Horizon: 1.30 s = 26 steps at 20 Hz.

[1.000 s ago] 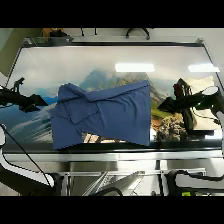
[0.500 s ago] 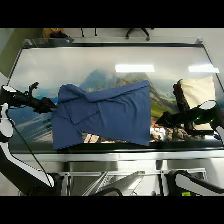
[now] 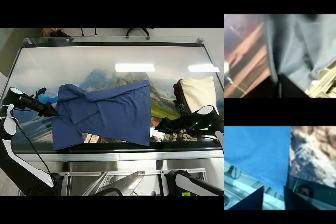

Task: Fold the shirts.

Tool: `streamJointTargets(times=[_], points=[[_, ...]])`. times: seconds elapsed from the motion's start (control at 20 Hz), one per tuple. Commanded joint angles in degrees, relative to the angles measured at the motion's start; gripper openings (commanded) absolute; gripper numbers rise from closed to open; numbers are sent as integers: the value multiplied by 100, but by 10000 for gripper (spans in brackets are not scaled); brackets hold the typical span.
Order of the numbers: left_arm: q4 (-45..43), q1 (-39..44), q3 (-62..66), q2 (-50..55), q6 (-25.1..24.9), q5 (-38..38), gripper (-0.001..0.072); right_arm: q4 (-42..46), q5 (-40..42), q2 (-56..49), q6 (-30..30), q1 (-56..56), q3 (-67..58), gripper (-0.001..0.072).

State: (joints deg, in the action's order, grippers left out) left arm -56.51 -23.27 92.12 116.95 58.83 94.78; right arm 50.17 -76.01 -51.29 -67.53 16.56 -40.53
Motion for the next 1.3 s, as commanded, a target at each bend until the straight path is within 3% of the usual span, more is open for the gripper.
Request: streamJointTargets(times=[0.0,0.4,0.8,0.9,0.95,1.0,1.15,1.25], points=[[81,-57,-4,-15,-7,20,14,17,260,-31,-9,-2,361,381],[120,-4,326,-26,140,22,14,-343,824,-197,-33,-63,1272,378],[122,-4,326,-28,170,79,14,-719,1502,-592,17,-1224,1333,337],[133,-4,326,-79,168,79,14,-1012,1493,-584,282,-1318,1318,131],[192,-4,326,-149,160,81,14,-1215,1491,-527,413,-1298,1283,106],[422,-7,326,-251,111,101,14,-1357,1493,-413,468,-1296,1200,20],[1871,-120,326,-776,-22,317,13,-1488,1320,162,476,-1290,271,17],[3460,-190,326,-1449,-120,433,13,-1491,1200,612,479,-1154,-922,17]])
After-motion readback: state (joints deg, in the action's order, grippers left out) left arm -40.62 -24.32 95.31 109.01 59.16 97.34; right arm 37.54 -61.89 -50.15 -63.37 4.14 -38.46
